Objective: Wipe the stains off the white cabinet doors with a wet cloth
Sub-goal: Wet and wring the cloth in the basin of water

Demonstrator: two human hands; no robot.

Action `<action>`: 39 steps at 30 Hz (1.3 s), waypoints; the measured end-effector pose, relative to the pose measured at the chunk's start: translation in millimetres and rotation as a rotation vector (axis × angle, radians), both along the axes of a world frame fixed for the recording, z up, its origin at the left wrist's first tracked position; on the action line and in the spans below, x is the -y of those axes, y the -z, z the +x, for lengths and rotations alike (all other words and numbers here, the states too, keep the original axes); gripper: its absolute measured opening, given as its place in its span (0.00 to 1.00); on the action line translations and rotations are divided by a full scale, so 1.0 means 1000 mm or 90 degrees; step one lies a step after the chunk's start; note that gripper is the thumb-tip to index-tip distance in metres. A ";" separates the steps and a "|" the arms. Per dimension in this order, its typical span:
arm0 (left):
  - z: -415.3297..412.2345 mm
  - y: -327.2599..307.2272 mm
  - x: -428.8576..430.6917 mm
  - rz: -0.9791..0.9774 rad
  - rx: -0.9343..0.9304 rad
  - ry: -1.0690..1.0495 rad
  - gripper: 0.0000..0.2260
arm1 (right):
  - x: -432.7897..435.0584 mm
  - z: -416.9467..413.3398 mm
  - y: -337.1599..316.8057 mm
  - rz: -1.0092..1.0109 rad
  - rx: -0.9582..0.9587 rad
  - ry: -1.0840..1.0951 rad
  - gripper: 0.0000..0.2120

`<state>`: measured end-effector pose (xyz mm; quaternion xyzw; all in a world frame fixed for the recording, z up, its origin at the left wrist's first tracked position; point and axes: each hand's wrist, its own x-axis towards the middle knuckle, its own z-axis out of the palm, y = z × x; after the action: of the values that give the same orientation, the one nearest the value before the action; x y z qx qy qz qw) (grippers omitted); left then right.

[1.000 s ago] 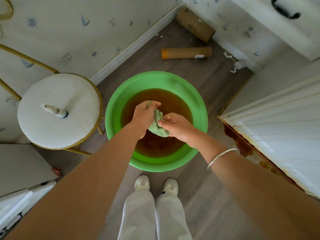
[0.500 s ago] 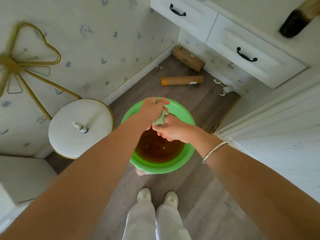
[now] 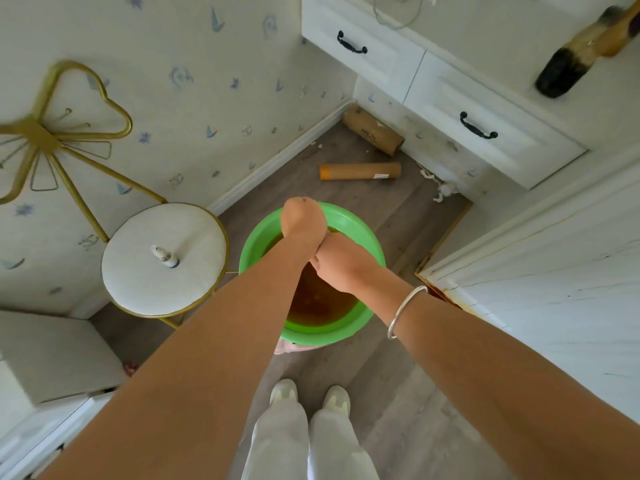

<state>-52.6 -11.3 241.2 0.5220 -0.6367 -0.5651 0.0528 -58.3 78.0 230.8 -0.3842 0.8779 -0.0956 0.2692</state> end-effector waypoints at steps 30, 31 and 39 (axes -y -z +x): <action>-0.015 -0.183 0.028 -0.172 -0.166 0.421 0.17 | -0.062 -0.065 -0.191 -0.461 0.248 0.468 0.21; -0.016 -0.197 0.026 -0.164 -0.172 0.440 0.18 | -0.063 -0.066 -0.207 -0.465 0.214 0.463 0.25; -0.037 -0.307 -0.002 -0.099 -0.307 0.567 0.07 | -0.095 -0.070 -0.322 -0.539 0.009 0.392 0.16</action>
<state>-89.5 -9.1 548.1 0.0490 -0.8071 -0.5884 -0.0093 -128.2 173.3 552.9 -0.1826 0.8329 -0.5194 0.0556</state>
